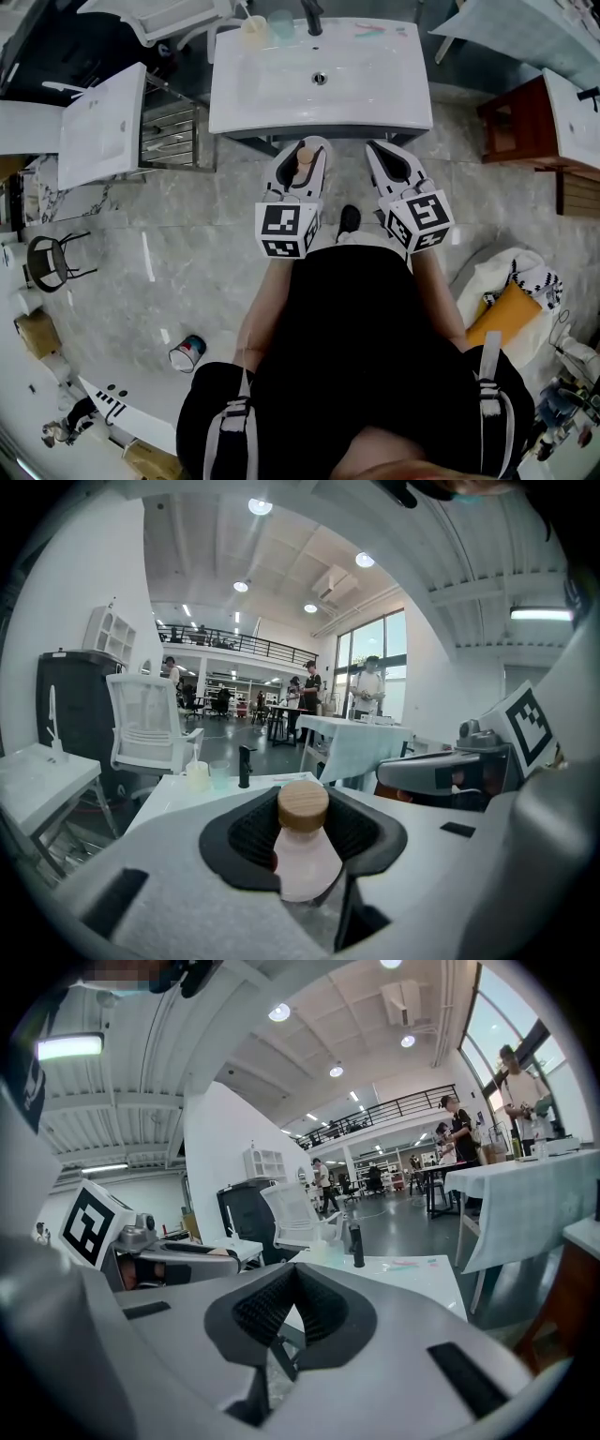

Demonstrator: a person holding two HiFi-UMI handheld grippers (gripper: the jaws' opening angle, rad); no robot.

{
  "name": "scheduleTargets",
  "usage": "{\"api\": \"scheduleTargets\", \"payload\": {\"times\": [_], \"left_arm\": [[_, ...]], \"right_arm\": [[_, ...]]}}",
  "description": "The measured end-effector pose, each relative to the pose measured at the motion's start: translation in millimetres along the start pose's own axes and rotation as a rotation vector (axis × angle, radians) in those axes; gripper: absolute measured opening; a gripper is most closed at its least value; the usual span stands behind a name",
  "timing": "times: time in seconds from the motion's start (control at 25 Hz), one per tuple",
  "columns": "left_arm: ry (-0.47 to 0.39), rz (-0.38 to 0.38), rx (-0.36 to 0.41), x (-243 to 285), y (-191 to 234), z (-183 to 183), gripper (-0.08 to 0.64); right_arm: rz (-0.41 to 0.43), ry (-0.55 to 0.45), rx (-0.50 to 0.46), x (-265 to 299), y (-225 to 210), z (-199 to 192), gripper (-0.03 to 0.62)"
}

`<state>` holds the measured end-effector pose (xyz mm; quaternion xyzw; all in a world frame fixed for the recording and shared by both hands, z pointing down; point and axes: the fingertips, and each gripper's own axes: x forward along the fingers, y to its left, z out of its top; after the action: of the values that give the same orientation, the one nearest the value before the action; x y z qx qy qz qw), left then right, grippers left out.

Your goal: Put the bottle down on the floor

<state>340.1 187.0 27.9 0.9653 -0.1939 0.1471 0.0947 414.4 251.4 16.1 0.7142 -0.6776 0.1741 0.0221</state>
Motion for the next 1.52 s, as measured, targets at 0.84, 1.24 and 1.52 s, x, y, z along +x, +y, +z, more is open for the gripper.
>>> {"api": "scheduleTargets", "payload": {"times": [0.84, 1.24, 1.52], "left_arm": [[-0.017, 0.387, -0.109, -91.1, 107.7, -26.8, 0.147], [-0.008, 0.562, -0.171, -170.9, 155.7, -56.1, 0.147], [0.001, 0.610, -0.203, -205.8, 181.2, -72.9, 0.147]], "right_arm": [[0.323, 0.092, -0.094, 75.3, 91.2, -6.5, 0.005], [0.469, 0.137, -0.151, 102.4, 168.9, -17.6, 0.005], [0.523, 0.166, -0.183, 114.4, 212.1, -24.6, 0.005]]}}
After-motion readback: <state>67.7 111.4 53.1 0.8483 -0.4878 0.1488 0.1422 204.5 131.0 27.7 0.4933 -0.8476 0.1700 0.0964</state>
